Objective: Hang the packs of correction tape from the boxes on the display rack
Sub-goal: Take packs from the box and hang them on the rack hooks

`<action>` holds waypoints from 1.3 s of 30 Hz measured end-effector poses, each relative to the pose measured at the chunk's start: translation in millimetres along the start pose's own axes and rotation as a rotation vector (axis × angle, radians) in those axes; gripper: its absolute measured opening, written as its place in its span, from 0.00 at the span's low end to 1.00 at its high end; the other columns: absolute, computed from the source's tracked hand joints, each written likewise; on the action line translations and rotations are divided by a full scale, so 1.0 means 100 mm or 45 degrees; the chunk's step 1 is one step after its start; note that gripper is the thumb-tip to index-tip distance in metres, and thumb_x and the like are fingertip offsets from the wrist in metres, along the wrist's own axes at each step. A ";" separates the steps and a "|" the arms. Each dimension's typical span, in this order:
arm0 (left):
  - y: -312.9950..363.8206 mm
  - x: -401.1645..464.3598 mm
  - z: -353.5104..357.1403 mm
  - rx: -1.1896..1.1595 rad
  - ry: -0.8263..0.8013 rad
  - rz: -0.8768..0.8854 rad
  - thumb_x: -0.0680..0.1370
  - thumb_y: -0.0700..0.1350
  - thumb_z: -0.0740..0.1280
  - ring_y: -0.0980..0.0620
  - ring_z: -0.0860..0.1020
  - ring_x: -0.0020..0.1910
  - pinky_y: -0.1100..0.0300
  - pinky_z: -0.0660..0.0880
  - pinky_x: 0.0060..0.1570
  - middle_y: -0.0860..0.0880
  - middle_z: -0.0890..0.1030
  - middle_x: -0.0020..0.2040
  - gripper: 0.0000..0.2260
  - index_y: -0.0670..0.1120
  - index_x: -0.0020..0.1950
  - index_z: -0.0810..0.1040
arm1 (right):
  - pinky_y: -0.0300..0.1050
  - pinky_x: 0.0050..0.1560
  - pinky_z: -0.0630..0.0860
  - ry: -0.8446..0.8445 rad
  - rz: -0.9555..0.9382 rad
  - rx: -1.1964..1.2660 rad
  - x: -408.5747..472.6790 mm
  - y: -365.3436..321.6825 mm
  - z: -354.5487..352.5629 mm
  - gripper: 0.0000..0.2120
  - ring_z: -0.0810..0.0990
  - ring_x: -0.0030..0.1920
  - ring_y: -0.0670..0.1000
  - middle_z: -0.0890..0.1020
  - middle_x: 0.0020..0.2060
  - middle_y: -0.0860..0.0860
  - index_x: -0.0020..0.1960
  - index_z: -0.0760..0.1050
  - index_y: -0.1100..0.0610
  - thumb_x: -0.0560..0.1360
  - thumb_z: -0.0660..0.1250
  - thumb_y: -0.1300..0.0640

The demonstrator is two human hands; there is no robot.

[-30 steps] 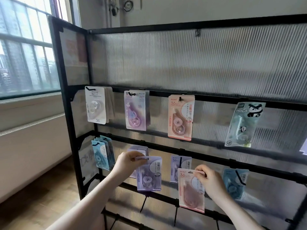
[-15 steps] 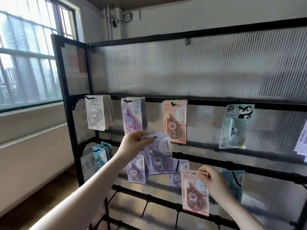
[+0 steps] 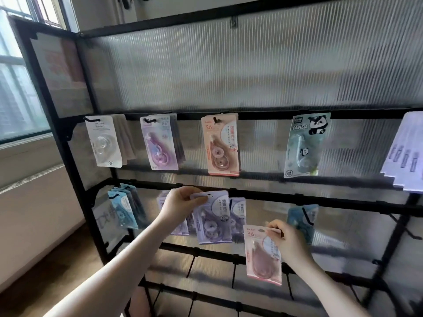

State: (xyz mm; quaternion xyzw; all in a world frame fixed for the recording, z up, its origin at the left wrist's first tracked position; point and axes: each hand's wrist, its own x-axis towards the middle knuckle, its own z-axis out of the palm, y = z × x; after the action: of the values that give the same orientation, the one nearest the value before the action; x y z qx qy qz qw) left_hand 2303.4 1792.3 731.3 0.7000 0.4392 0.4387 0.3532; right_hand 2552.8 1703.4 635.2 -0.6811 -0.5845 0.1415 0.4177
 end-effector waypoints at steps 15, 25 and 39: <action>-0.57 0.09 0.72 0.054 -0.050 -0.125 0.71 0.42 0.73 0.57 0.76 0.34 0.64 0.72 0.35 0.53 0.81 0.35 0.05 0.51 0.38 0.80 | 0.36 0.36 0.76 -0.015 0.047 -0.012 -0.05 0.30 -0.19 0.04 0.78 0.40 0.41 0.78 0.40 0.42 0.47 0.73 0.52 0.75 0.66 0.59; -0.70 0.18 0.90 0.065 0.030 -0.177 0.71 0.41 0.73 0.58 0.78 0.35 0.66 0.73 0.34 0.52 0.82 0.36 0.02 0.46 0.42 0.81 | 0.36 0.34 0.75 -0.077 0.019 0.031 0.13 0.41 -0.17 0.09 0.79 0.39 0.42 0.79 0.37 0.44 0.40 0.70 0.47 0.75 0.66 0.58; -0.80 0.42 1.08 0.046 0.129 -0.258 0.73 0.34 0.67 0.56 0.79 0.38 0.64 0.75 0.39 0.54 0.82 0.39 0.15 0.55 0.39 0.79 | 0.41 0.36 0.78 -0.112 -0.021 0.083 0.28 0.50 -0.09 0.09 0.79 0.36 0.43 0.80 0.37 0.45 0.39 0.71 0.47 0.75 0.67 0.58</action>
State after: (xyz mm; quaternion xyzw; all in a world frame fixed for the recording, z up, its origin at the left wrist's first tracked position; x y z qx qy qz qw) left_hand 2388.2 1848.3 633.7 0.6351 0.5329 0.4275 0.3604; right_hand 2600.3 1726.8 611.9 -0.6553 -0.6031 0.1868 0.4145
